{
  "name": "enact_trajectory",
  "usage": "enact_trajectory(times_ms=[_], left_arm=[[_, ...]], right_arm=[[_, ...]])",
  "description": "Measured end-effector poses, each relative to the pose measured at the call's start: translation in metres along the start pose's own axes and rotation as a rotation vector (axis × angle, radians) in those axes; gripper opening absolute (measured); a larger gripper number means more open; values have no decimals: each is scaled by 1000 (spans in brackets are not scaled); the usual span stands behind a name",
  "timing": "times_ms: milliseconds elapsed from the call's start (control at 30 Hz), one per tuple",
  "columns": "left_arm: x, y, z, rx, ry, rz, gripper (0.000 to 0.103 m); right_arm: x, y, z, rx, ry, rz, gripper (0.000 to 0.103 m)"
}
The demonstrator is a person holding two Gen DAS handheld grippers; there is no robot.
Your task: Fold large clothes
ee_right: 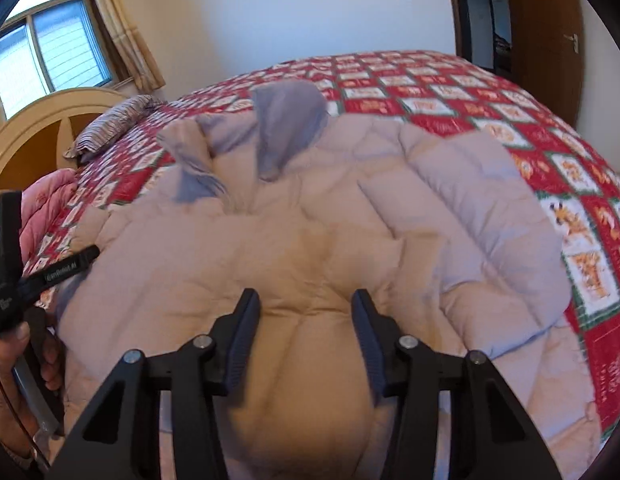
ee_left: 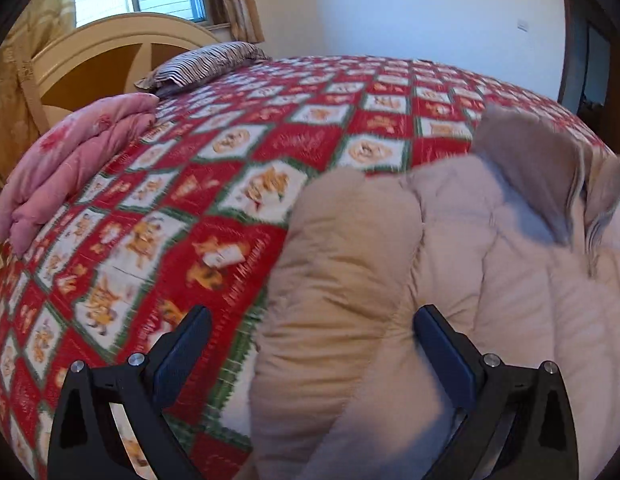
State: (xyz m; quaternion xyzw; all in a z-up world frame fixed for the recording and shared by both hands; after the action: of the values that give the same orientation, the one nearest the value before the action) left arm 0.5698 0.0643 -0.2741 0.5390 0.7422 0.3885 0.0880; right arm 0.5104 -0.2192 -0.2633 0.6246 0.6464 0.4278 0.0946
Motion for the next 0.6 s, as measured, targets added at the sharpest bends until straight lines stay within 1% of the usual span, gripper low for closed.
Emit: enact_trajectory(times_ms=[100,200,367,600], left_arm=[[-4,-9,10,33,-38,-21,102],[-7,-11,13,47,-53,-28,102],[-9,-12,12,31,-16,0,102],[-11,-12,12,27,-7,5,102]], right_arm=[[-9,-7,5,8,17,10,50],[-9,-11,9,5,17,-1,50],[-8,-14,12,11,-24,-33,50],[-9,-17,17,32,-78,-69,50]])
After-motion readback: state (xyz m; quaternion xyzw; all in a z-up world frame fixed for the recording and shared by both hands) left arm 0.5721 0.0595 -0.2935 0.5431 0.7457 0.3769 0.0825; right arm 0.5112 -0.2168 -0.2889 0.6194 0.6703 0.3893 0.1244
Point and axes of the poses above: each gripper's, at about its wrist camera, not at the fingertips, and z roughly the way its jaws point, x to its left, y to its top, the point moved 10 cm from there along z, roughly the way its jaws point, and after that the axes turned 15 degrees about y, right-handed, at the moved point
